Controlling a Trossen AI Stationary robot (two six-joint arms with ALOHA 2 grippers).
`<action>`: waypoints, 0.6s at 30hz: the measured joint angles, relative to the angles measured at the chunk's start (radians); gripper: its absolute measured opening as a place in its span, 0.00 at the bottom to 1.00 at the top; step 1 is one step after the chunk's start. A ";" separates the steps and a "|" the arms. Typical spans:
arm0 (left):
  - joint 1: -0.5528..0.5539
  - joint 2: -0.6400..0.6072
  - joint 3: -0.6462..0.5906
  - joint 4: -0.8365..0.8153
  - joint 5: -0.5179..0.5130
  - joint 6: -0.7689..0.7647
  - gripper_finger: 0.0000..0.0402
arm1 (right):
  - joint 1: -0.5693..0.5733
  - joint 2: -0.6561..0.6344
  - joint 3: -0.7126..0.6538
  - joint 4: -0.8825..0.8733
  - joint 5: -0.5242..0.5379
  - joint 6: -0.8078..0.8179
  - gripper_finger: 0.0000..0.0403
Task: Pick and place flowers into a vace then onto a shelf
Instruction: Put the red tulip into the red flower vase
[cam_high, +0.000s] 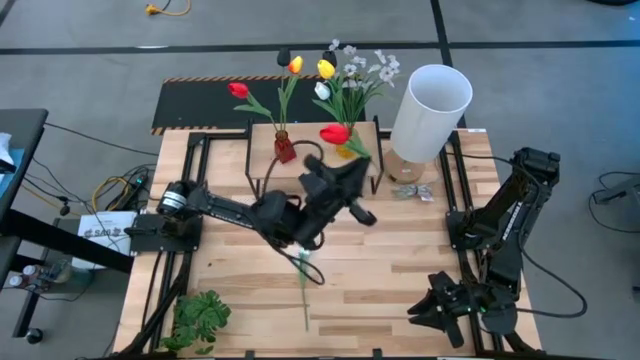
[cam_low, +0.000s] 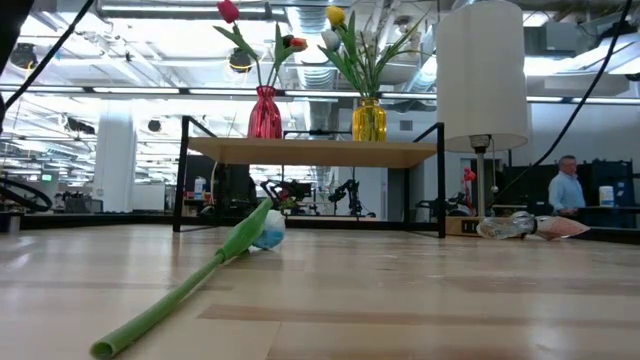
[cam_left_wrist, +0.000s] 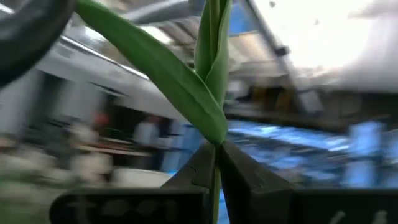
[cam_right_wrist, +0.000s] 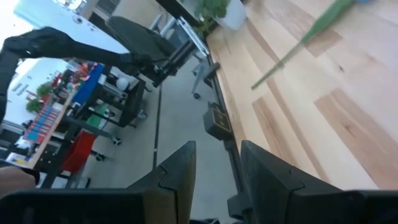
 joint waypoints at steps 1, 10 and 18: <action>-0.011 -0.001 0.000 0.032 -0.053 0.091 0.00 | 0.000 0.000 0.000 0.014 0.008 -0.018 0.29; -0.012 -0.004 0.056 0.387 -0.428 0.881 0.00 | -0.034 0.000 0.000 0.027 0.010 -0.058 0.29; 0.075 -0.056 0.023 0.508 -0.448 1.016 0.00 | -0.052 0.000 0.000 0.052 0.007 -0.058 0.29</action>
